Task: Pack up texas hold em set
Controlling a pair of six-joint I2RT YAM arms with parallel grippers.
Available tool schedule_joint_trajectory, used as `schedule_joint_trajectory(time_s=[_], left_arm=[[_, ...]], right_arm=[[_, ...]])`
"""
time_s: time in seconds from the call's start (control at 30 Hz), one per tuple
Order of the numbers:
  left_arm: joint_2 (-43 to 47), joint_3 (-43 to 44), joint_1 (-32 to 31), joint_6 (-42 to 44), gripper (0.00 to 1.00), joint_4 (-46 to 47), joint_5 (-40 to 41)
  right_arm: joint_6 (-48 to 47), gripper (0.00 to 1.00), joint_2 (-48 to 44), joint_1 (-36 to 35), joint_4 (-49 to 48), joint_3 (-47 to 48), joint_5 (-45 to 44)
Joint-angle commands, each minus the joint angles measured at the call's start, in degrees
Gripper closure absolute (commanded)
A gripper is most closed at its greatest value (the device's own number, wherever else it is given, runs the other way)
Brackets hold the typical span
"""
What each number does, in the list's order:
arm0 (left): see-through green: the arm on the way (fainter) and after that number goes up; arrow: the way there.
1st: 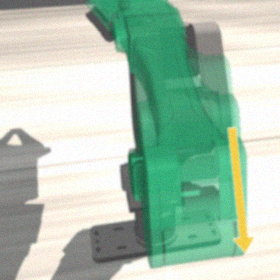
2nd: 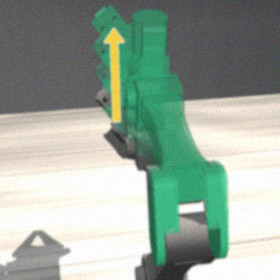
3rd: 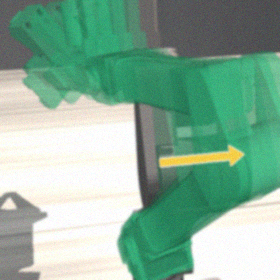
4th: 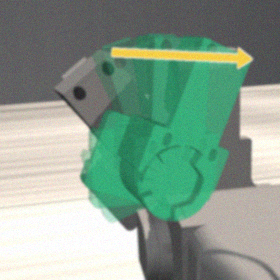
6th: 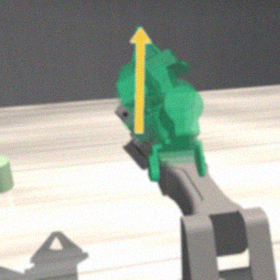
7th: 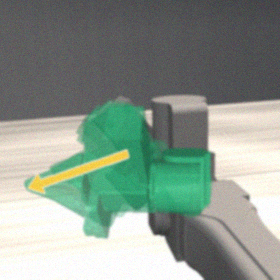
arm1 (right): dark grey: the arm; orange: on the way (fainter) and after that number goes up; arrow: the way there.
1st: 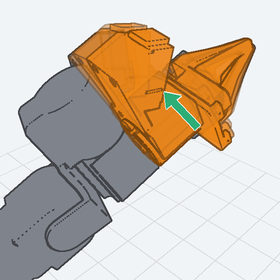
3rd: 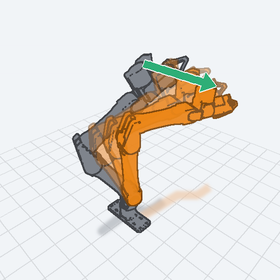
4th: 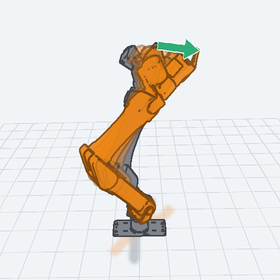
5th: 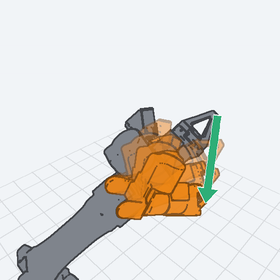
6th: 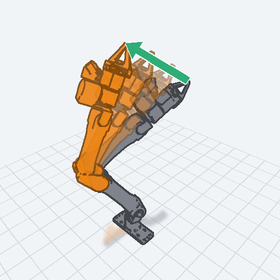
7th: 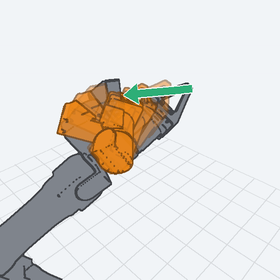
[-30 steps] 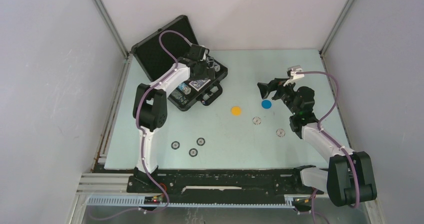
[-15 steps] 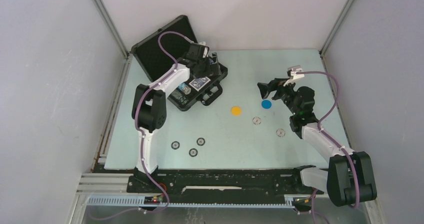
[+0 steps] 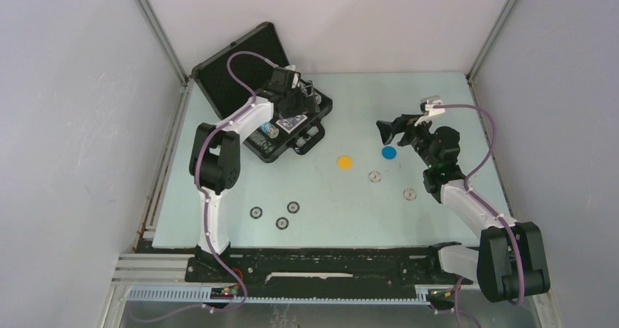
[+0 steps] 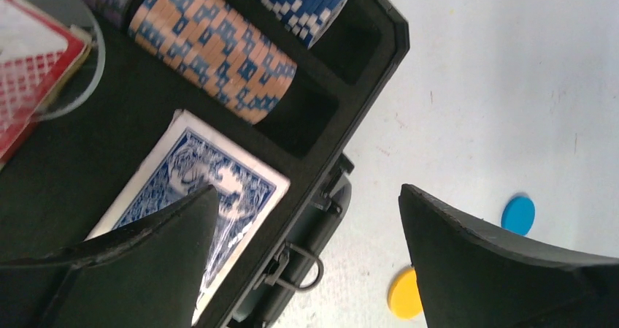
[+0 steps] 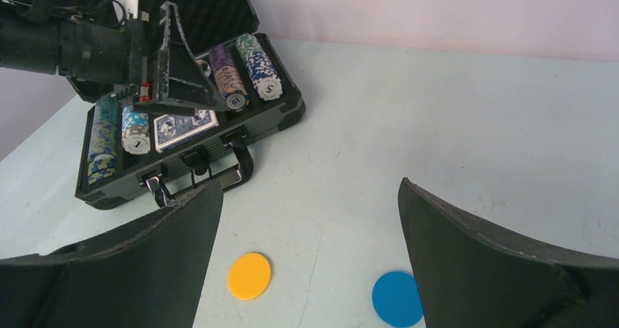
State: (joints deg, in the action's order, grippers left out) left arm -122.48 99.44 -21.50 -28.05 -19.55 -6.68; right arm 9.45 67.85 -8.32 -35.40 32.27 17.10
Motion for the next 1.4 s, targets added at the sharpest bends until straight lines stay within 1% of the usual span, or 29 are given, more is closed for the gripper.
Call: schedule_joint_trajectory(time_s=[0.0, 0.1, 0.17, 0.23, 0.37, 0.47, 0.63, 0.73, 0.97, 1.07, 1.13, 1.27, 1.37], left_arm=[[8.03, -1.51, 0.08, 2.76, 0.01, -2.84, 0.65], [11.74, -3.59, -0.38, 4.28, 0.0, -1.88, 0.73], [12.36, -4.36, -0.31, 5.07, 0.0, -1.35, 1.86], [11.17, -3.88, -0.01, 4.91, 0.0, -1.73, 2.28], [7.43, -2.64, 0.69, 3.59, 0.0, -0.38, 0.59], [4.7, -1.63, 1.24, 3.34, 0.0, -0.05, 1.93], [1.8, -2.19, 2.03, 1.32, 0.0, 0.24, 1.07], [3.24, -3.76, 1.85, 1.6, 0.0, 0.49, 0.3], [11.8, -5.96, 0.37, 3.8, 0.0, -1.55, 2.16], [15.22, -8.37, -2.61, 5.42, 0.0, -2.32, 4.18], [15.87, -8.6, -6.57, 7.35, 0.0, -4.91, 5.91], [14.21, -7.25, -14.67, 9.61, 0.03, -11.64, 13.98], [11.93, -6.2, -20.36, 10.4, 0.03, -14.65, 15.92]], right_arm=[[0.79, 0.0, -0.62, 0.32, -1.87, 1.21, 0.26], [0.99, 0.0, -0.62, 0.38, -1.78, 1.21, -0.01], [1.3, 0.0, -0.56, 0.39, -1.92, 1.21, 0.14], [1.37, 0.0, -0.49, 0.49, -2.04, 1.21, 0.47], [1.29, 0.0, -0.63, 0.49, -1.88, 1.21, 0.39], [0.97, 0.0, -1.03, 0.55, -1.57, 1.21, 0.07], [1.22, 0.0, -1.23, 1.1, -1.58, 1.19, 0.25], [1.42, 0.0, -1.32, 1.27, -1.65, 1.24, 0.47], [1.87, 0.0, -0.58, 1.55, -0.77, 2.03, 0.56], [2.33, 0.0, 0.44, 1.7, 0.12, 2.89, 0.35], [2.94, 0.0, 0.84, 1.96, 0.75, 3.33, 0.04], [4.13, 0.01, 1.09, 2.9, 2.39, 3.93, -1.92], [6.79, 0.0, 1.44, 4.86, 3.22, 4.11, -2.8]])
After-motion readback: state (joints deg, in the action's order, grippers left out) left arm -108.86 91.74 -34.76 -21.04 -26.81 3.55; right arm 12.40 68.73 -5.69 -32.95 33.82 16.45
